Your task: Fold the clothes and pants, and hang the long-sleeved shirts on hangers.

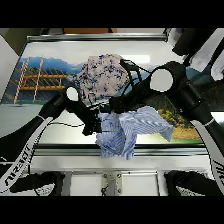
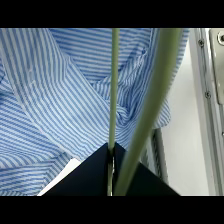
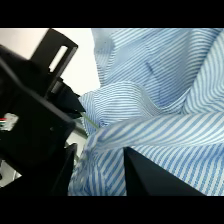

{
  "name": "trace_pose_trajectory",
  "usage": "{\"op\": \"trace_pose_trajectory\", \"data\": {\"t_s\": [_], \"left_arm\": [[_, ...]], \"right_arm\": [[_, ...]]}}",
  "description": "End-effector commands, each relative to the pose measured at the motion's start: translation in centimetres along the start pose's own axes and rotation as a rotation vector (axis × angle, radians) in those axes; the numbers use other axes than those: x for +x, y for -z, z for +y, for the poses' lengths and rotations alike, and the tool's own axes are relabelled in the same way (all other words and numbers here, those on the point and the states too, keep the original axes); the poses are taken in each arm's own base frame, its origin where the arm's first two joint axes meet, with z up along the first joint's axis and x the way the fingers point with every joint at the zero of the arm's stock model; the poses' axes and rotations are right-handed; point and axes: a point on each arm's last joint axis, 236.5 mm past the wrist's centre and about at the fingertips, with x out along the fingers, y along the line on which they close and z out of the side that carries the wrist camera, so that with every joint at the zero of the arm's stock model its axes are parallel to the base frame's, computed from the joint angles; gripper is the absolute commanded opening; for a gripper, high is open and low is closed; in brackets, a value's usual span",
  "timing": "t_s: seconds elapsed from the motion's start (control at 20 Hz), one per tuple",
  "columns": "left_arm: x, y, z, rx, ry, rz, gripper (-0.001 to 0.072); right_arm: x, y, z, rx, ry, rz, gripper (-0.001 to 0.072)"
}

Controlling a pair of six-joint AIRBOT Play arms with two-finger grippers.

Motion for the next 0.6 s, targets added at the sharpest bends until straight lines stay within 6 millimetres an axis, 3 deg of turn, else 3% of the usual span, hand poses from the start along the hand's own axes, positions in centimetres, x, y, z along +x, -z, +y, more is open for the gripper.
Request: {"op": "trace_pose_trajectory", "data": {"t_s": [0.0,0.1,0.15,0.25,0.55], "left_arm": [[0.0,-0.1,0.2,-0.005,-0.007,-0.004,0.001],[0.0,-0.1,0.2,-0.005,-0.007,-0.004,0.0011],[0.0,-0.1,0.2,-0.005,-0.007,-0.003,0.0011],[0.0,-0.1,0.2,-0.005,-0.007,-0.003,0.0011],[0.0,-0.1,0.2,-0.006,-0.007,-0.003,0.001]], "right_arm": [[0.0,0.1,0.6,-0.019,-0.023,0.004,0.0378],[-0.2,0.4,0.1,-0.02,-0.012,0.02,0.0378],[-1.7,0.4,-2.1,0.023,0.019,0.022,0.0378],[-3.2,-0.5,-3.5,0.064,0.025,-0.023,0.0377],[-3.5,-0.7,-4.1,0.04,0.04,-0.033,0.0377]]}}
